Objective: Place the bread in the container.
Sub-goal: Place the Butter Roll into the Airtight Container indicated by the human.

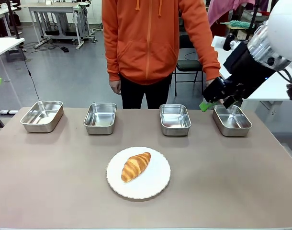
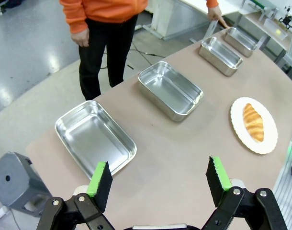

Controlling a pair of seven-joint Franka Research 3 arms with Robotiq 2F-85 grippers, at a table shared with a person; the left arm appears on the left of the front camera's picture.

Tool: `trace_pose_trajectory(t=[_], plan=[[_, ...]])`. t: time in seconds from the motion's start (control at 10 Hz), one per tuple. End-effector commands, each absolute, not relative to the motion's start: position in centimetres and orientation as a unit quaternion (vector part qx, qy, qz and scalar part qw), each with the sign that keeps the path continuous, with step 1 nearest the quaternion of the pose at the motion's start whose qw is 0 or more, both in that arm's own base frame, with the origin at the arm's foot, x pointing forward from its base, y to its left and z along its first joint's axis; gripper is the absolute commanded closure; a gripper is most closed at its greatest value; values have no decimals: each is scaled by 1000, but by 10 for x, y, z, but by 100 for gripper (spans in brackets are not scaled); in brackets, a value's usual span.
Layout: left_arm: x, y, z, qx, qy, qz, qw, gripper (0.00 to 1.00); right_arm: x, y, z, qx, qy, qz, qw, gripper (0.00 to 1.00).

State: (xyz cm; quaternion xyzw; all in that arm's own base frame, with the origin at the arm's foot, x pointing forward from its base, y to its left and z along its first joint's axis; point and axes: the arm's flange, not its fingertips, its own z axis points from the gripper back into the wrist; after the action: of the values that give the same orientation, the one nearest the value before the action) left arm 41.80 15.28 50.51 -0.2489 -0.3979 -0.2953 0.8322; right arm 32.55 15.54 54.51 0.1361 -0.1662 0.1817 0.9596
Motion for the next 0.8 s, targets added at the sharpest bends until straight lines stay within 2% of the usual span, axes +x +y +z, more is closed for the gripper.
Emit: trace_pose_trajectory(t=[0.0,0.4,0.7], plan=[[418,154,506,-252,-404,-294,829,0,329,139,552,112,-205,202,951,0],[418,154,506,-252,-404,-294,829,0,330,141,554,116,-193,190,956,0],[418,154,506,-252,-404,-294,829,0,309,267,530,97,-106,7,990,0]])
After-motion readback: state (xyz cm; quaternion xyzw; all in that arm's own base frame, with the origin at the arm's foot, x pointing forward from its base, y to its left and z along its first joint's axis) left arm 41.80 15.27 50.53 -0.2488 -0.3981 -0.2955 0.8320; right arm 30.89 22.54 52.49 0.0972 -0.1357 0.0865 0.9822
